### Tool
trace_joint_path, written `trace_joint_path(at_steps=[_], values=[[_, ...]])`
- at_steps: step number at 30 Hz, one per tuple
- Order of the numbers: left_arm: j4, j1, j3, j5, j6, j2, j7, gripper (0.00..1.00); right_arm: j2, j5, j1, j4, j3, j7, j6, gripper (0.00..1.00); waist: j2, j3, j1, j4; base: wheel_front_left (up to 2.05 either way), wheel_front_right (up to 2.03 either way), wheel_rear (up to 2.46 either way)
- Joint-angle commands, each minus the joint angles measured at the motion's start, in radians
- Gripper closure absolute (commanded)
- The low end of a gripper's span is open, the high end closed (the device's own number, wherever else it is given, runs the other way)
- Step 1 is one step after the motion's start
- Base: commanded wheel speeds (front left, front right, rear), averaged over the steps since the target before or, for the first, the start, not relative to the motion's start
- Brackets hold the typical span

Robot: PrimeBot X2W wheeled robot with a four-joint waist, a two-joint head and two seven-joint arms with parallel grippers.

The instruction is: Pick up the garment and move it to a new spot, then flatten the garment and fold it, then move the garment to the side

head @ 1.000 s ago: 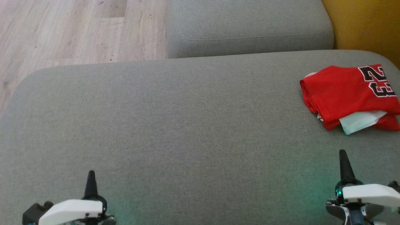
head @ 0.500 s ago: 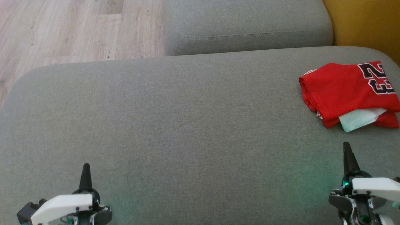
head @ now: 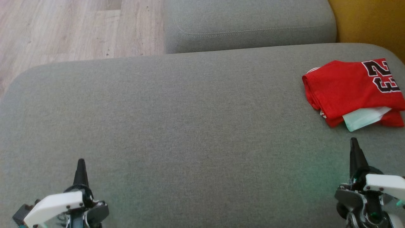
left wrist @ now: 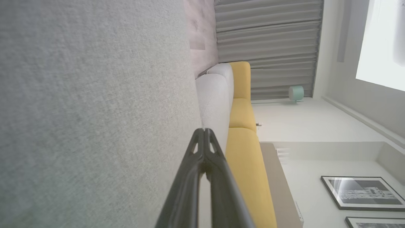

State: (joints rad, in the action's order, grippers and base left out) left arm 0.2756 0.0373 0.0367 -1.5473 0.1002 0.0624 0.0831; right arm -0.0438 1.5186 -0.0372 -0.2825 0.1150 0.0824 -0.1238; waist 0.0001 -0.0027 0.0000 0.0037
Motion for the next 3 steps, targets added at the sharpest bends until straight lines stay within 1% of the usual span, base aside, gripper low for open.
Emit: trace_joint_path(at_steps=[1, 3], values=[[-0.030, 0.061, 0.048, -0.027, 0.016, 0.000, 0.012, 1.00, -0.011, 0.038, -0.059, 0.038, -0.013, 0.015, -0.007, 1.00, -0.0001, 0.002, 0.0000, -0.001, 0.00, 0.00, 0.00], [-0.030, 0.063, 0.053, -0.034, 0.019, -0.001, 0.015, 1.00, -0.011, 0.049, -0.061, 0.038, -0.012, 0.017, -0.007, 1.00, -0.0001, 0.002, 0.0000, -0.002, 0.00, 0.00, 0.00]])
